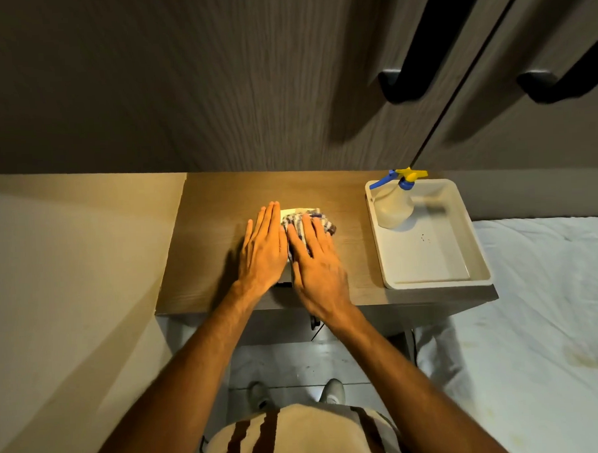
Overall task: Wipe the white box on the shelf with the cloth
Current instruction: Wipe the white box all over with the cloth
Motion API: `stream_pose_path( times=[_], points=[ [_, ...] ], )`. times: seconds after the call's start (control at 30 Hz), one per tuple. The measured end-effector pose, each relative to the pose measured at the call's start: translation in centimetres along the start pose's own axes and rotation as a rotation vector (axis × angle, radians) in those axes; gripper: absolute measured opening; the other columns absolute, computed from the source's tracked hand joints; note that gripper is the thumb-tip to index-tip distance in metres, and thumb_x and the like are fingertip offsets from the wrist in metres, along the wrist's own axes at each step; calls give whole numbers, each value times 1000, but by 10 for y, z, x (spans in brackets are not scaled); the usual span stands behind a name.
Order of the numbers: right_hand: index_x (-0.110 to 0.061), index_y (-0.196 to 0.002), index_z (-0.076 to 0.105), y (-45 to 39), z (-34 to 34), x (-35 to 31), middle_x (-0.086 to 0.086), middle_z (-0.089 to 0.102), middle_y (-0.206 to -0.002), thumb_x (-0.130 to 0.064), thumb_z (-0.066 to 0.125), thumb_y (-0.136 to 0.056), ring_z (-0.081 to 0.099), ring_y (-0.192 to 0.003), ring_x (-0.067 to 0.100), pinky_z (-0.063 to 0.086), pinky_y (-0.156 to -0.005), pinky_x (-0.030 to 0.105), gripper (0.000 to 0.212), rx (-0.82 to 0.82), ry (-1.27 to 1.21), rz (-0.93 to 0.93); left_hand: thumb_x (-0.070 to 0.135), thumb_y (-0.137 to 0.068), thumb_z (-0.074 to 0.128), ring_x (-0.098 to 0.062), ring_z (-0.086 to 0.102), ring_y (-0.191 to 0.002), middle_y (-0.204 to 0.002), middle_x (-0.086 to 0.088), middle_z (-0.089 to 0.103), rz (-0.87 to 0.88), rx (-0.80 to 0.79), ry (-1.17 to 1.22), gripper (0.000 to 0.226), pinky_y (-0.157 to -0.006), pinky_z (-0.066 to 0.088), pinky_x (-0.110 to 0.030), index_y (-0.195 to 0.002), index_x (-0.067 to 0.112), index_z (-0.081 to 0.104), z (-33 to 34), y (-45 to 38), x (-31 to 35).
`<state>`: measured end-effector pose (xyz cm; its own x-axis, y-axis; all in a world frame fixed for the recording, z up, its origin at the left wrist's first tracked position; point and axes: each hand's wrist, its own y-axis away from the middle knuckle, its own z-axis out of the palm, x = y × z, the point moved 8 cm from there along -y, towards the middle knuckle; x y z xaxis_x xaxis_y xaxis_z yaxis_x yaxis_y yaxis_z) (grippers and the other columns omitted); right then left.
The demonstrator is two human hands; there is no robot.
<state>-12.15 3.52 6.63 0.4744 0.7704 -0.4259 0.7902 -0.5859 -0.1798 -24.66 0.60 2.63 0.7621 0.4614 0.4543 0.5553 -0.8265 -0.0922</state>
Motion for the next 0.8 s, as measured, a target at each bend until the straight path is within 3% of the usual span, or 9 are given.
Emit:
stream_pose_path(
  times=[0.1, 0.27, 0.33, 0.47, 0.53, 0.6, 0.7, 0.8],
  points=[
    [-21, -159, 28, -38, 1, 9, 10, 22, -168, -39, 30, -106, 14, -158, 28, 27, -126, 49, 57, -23, 6, -106, 38, -97, 6, -28, 18, -157, -167, -13, 23, 20, -8, -19, 71, -128, 8, -46, -159, 7, 19, -2, 1, 4],
    [-23, -162, 17, -49, 1, 50, 7, 12, -171, -52, 14, -102, 7, -159, 25, 29, -125, 49, 67, -9, -201, 237, 38, -103, 11, -24, 17, -157, -168, -10, 23, -29, 11, -34, 64, -129, 9, -47, -160, 10, 17, -3, -2, 2],
    [-22, -162, 14, -26, 0, 41, 7, 9, -172, -49, 17, -102, 6, -159, 26, 31, -124, 48, 66, 43, -185, 266, 38, -103, 13, -24, 16, -157, -168, -10, 22, -37, 1, -28, 63, -129, 7, -46, -160, 10, 16, -1, -2, 4],
    [-16, -161, 21, 0, -2, 2, 13, 14, -170, -46, 17, -102, 6, -158, 30, 15, -129, 45, 67, 30, 35, 78, 37, -104, 15, -24, 13, -158, -169, -9, 19, -46, 6, 14, 63, -129, 4, -46, -160, 9, 14, 1, -1, 4],
    [-17, -160, 26, -17, 1, -3, 13, 21, -168, -43, 24, -104, 13, -158, 30, 19, -128, 47, 62, 11, 92, -45, 28, -106, 27, -27, 12, -158, -169, -10, 18, -19, -8, 8, 59, -128, 3, -47, -160, 7, 15, 2, 0, 4],
    [-18, -159, 28, -43, 3, 7, 13, 24, -168, -40, 28, -105, 16, -157, 30, 24, -127, 49, 59, -20, 99, -99, 26, -106, 25, -28, 13, -158, -169, -12, 20, -5, -13, -1, 58, -128, 3, -48, -160, 7, 16, 1, 0, 4],
    [-18, -160, 25, -64, 2, 35, 13, 22, -168, -42, 24, -106, 15, -157, 32, 25, -125, 52, 59, -39, 35, 40, 35, -103, 13, -26, 15, -158, -169, -11, 21, -38, -9, 6, 63, -128, 4, -47, -160, 10, 16, -3, -3, 4],
    [-18, -161, 19, -45, 1, 44, 12, 16, -169, -38, 28, -107, 12, -158, 31, 30, -124, 51, 58, 43, -94, 243, 39, -102, 11, -24, 14, -158, -169, -8, 20, -50, -20, -14, 65, -128, 2, -47, -161, 11, 14, -1, -3, 4]
  ],
)
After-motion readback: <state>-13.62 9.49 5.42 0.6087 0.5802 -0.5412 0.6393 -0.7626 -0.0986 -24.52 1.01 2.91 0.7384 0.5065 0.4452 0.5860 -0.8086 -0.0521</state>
